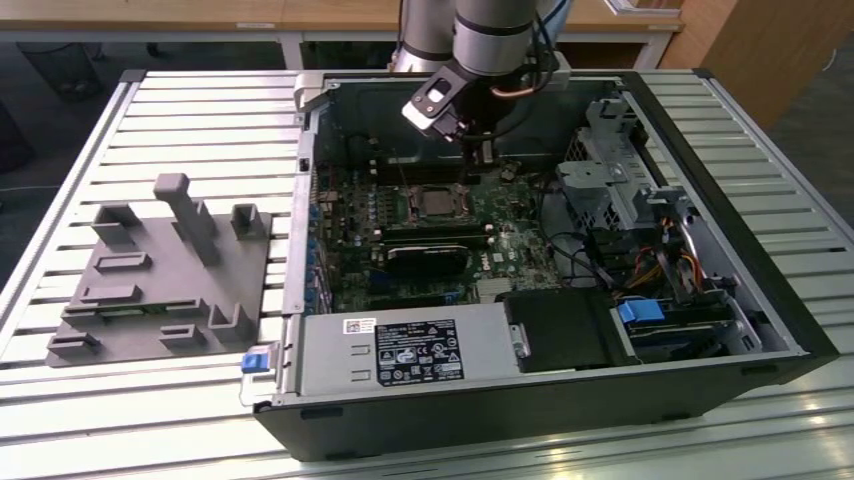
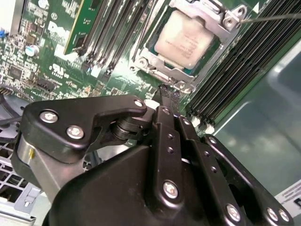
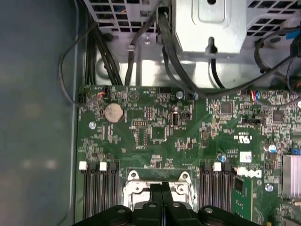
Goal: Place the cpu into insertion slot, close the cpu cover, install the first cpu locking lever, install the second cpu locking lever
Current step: 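Close the cpu cover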
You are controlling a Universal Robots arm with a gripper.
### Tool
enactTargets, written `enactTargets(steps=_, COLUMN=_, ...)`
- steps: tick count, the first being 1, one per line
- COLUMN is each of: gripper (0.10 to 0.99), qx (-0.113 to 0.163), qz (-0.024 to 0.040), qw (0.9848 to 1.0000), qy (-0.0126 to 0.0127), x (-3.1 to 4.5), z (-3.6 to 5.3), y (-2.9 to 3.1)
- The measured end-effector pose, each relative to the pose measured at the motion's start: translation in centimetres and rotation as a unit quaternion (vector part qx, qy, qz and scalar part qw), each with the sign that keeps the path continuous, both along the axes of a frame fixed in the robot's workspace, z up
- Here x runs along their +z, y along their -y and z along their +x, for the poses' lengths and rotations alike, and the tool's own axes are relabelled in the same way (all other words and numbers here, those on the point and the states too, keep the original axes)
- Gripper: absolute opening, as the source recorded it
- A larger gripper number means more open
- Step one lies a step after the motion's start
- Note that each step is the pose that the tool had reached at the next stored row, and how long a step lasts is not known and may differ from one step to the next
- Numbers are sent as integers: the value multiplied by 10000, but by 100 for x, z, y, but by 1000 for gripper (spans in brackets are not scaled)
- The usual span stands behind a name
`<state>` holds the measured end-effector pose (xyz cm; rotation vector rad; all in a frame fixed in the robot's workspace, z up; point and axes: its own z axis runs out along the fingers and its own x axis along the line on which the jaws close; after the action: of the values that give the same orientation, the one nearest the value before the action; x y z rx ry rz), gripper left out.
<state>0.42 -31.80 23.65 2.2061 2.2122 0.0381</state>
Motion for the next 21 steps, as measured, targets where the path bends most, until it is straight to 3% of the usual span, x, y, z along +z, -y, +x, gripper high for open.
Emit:
enactTargets(steps=7, gripper=106, qx=0, qz=1, qw=10000, qy=1, x=-12, z=-113, y=-1)
enactTargets(steps=14, gripper=106, qx=0, qz=-1, qw=10000, qy=-1, x=-91, z=-153, y=10)
enactTargets(steps=21, gripper=106, qx=0, qz=1, qw=10000, qy=0, x=-102, z=-261, y=33)
